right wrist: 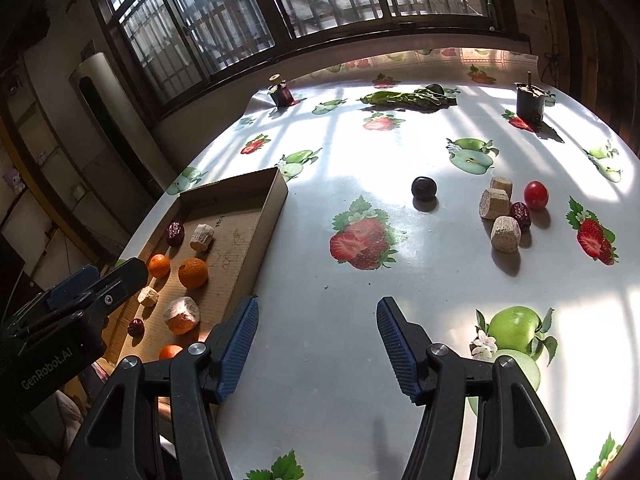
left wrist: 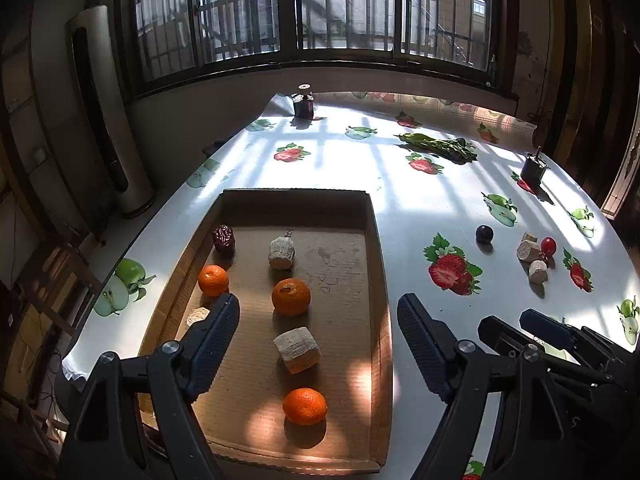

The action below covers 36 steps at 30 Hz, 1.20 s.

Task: Organize fruits
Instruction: 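Withdraw both tools from the box toward the remaining fruit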

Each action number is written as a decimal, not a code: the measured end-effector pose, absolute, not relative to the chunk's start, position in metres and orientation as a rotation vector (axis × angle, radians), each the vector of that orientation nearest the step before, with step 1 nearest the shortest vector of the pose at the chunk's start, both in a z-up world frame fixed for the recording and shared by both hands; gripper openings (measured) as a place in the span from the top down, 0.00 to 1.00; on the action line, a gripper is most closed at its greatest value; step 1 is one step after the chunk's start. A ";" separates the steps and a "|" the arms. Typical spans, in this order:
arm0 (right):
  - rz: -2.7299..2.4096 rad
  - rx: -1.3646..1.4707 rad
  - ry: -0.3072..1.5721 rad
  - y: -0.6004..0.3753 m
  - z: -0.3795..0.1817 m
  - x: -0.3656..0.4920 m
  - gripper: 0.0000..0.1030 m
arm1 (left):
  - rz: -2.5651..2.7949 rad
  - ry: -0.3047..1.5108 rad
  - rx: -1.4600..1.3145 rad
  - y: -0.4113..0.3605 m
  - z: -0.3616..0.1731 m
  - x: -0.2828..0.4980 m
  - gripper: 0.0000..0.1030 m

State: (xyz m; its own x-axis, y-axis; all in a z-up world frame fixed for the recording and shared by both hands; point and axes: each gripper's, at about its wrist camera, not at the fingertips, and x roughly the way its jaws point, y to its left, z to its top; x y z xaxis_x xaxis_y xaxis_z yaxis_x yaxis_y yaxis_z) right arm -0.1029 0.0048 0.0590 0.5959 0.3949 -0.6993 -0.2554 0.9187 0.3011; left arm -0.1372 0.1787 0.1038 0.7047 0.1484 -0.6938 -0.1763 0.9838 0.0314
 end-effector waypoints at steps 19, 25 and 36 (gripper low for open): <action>0.112 0.352 0.858 -0.131 0.049 -0.078 0.36 | 0.142 0.844 0.014 0.157 0.079 -0.113 0.22; 0.012 0.319 0.877 -0.178 0.052 -0.067 0.36 | 0.112 0.867 -0.017 0.150 0.072 -0.105 0.22; 0.148 0.174 0.954 -0.125 0.032 -0.019 0.36 | -0.049 0.898 -0.058 0.111 0.084 -0.045 0.22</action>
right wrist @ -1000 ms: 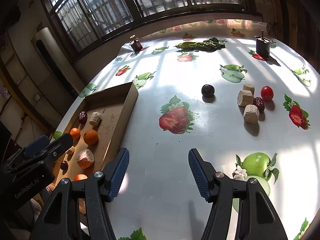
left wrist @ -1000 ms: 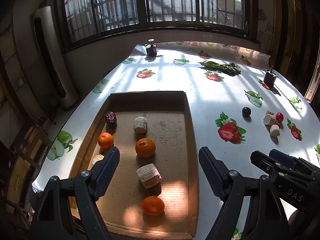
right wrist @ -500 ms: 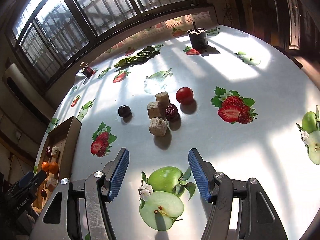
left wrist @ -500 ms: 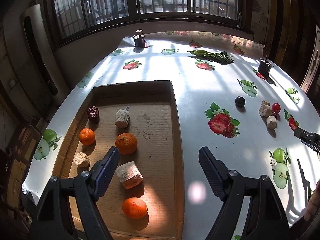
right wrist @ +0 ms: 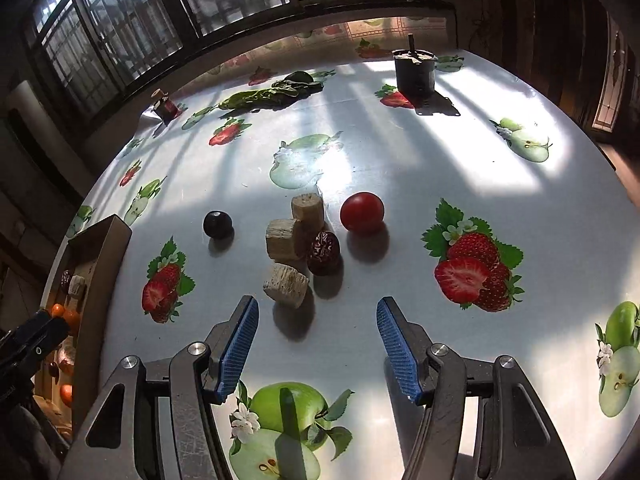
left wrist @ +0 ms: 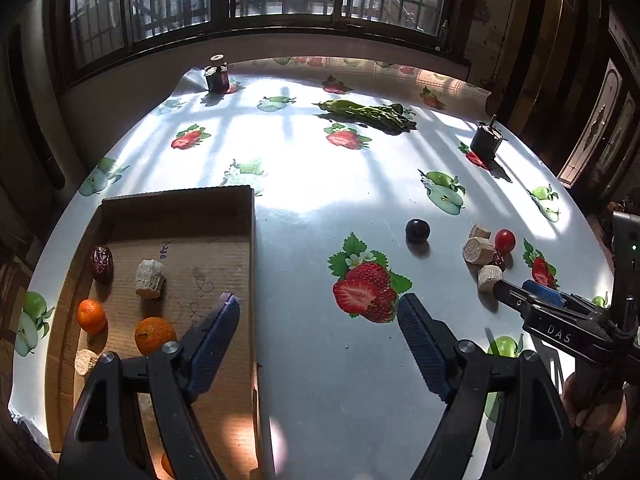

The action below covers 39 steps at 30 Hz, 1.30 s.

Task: Organize fruits
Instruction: 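Withdraw both tools from the box toward the remaining fruit, then grasp the dark plum with the left tool while the right tool grasps a beige block, then carry the plum and block into the box and open both tools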

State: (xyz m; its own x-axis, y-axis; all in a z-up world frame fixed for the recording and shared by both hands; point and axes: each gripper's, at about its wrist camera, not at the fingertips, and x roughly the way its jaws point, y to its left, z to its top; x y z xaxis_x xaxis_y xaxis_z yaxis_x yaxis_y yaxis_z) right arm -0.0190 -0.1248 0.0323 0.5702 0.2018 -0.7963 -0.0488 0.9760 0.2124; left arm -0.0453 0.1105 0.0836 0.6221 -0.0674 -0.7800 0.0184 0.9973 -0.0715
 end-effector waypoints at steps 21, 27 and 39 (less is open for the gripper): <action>0.182 0.178 0.901 -0.114 0.015 -0.011 0.69 | -0.210 0.994 0.137 0.010 0.014 0.067 0.65; 0.195 0.194 0.901 -0.113 0.014 -0.013 0.71 | -0.204 0.963 0.191 -0.001 0.026 0.047 0.78; 0.309 0.240 0.830 -0.106 0.026 -0.024 0.71 | -0.196 0.931 -0.071 0.109 0.074 -0.018 0.78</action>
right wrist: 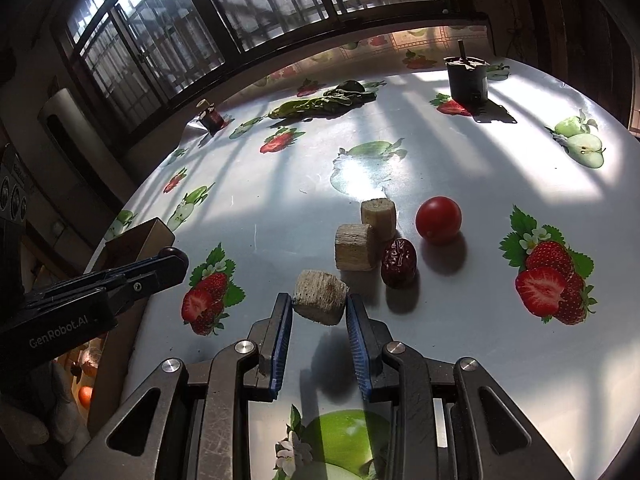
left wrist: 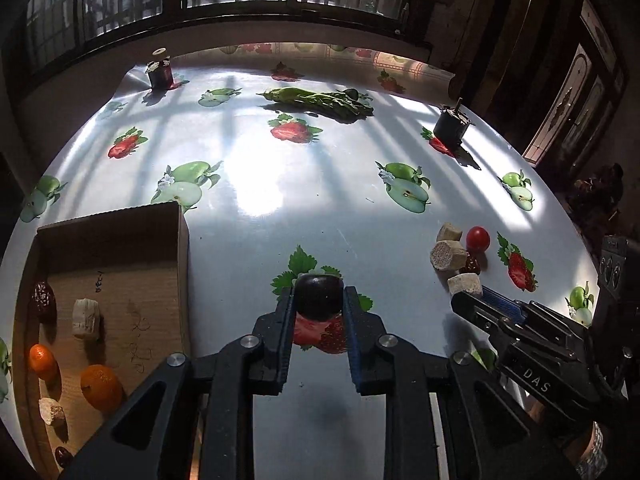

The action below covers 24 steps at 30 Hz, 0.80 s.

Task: Organize fruits
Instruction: 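Carry the plum and block into the box and open both tools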

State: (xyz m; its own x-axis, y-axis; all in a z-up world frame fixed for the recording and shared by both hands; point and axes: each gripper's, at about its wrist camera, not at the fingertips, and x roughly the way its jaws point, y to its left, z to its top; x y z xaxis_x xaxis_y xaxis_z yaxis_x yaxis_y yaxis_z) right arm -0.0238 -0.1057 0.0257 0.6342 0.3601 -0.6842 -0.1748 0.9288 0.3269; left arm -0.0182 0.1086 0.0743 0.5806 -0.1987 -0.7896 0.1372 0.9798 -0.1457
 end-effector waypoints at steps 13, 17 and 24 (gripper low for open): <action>0.513 0.117 0.870 -0.001 0.082 -0.024 0.71 | 0.105 0.943 -0.086 0.270 0.087 0.009 0.78; 0.579 0.053 0.906 0.062 0.079 -0.011 0.71 | 0.129 0.981 -0.110 0.290 0.073 0.024 0.78; 0.634 0.009 1.011 0.142 0.052 0.026 0.71 | 0.155 1.079 -0.181 0.319 0.041 0.050 0.78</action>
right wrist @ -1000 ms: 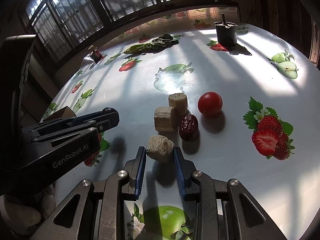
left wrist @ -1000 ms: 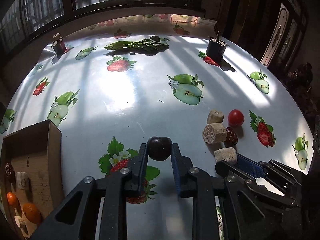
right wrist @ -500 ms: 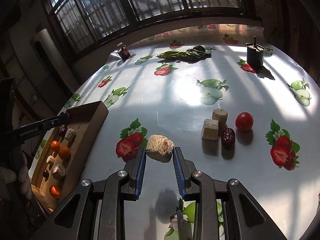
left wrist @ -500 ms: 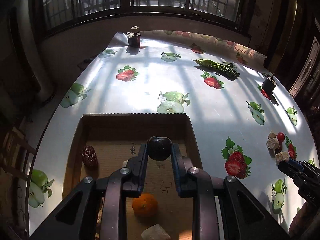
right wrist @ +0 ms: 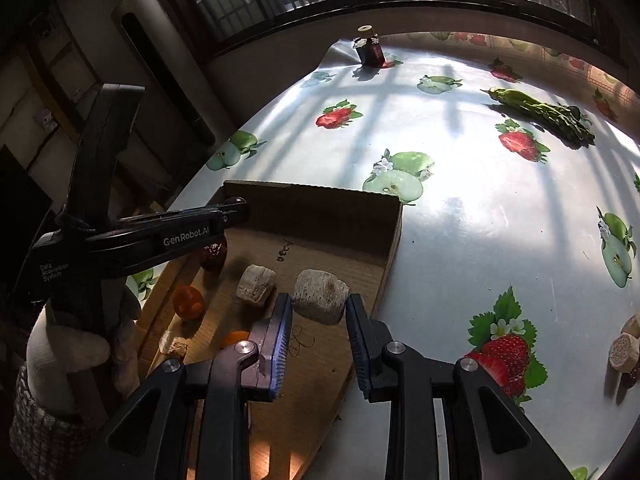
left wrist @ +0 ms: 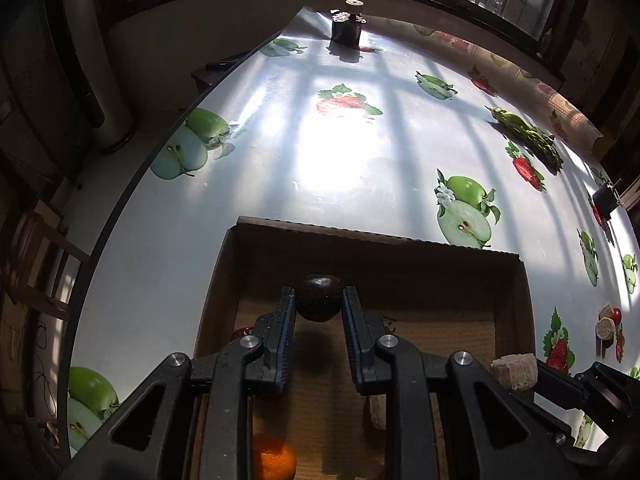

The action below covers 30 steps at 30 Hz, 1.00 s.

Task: Organize fruits
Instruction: 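Carry the plum and block into the box and open both tools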

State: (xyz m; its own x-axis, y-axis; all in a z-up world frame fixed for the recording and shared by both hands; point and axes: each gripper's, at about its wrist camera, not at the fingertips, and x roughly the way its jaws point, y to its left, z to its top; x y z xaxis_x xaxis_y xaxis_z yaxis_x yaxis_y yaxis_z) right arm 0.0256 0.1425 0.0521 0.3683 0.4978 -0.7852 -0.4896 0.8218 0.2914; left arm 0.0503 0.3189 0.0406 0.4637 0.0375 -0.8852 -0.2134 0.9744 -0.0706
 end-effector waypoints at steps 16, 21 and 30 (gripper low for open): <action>0.618 -0.061 1.078 0.184 0.027 0.057 0.64 | 0.154 1.080 -0.250 0.334 0.032 0.049 0.65; 0.611 -0.024 1.028 0.164 0.045 0.048 0.50 | 0.154 0.996 -0.243 0.327 0.060 0.026 0.61; 0.543 0.067 0.960 0.089 0.066 -0.002 0.44 | 0.226 0.813 -0.217 0.280 0.116 -0.054 0.14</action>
State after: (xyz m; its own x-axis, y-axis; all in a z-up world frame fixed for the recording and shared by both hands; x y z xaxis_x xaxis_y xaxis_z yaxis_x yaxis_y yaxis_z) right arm -0.0018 0.0887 0.0663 0.4515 0.4678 -0.7598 -0.4100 0.8651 0.2890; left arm -0.0537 0.2799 0.1155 0.6659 0.1155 -0.7370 -0.2811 0.9540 -0.1044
